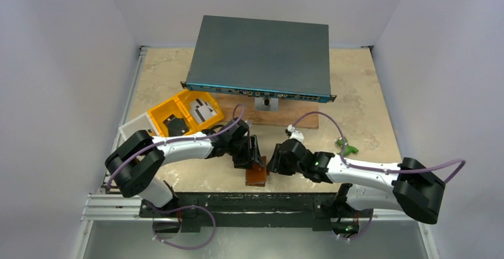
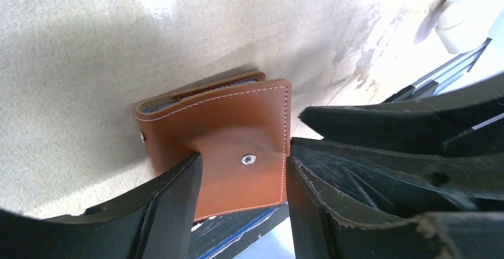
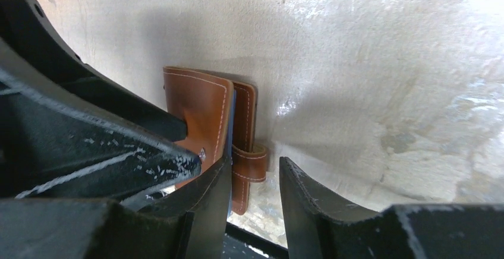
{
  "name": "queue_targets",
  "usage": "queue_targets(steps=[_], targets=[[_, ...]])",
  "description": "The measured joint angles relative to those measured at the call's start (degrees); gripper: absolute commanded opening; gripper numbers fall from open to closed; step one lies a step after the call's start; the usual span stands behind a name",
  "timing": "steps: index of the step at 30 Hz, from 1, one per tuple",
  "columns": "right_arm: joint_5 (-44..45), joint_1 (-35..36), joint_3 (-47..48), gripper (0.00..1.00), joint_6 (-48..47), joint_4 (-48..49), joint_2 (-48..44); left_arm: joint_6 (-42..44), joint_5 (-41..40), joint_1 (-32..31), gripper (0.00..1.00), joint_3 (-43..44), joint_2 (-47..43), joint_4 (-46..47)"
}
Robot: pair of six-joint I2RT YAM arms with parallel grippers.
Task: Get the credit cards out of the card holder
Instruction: Close the card holder at the center of the board, then reset both arms
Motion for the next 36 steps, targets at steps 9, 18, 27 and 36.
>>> queue_targets(steps=[9, 18, 27, 36], targets=[[2.62, 0.0, 0.42, 0.36, 0.02, -4.9, -5.92, -0.48, -1.92, -0.46, 0.58, 1.6, 1.49, -2.51], [4.17, 0.0, 2.73, 0.36, -0.11, -7.89, -8.92, 3.8, -5.42, -0.87, 0.61, 2.95, -3.32, -8.28], [7.1, 0.07, 5.66, 0.38, -0.59, -9.51, -14.16, 11.17, -10.36, -0.83, 0.77, 7.23, -18.03, -16.48], [8.68, 0.07, 8.72, 0.53, -2.82, -9.62, -17.27, 16.48, -19.04, -0.33, 1.0, 10.54, -32.13, -28.2]])
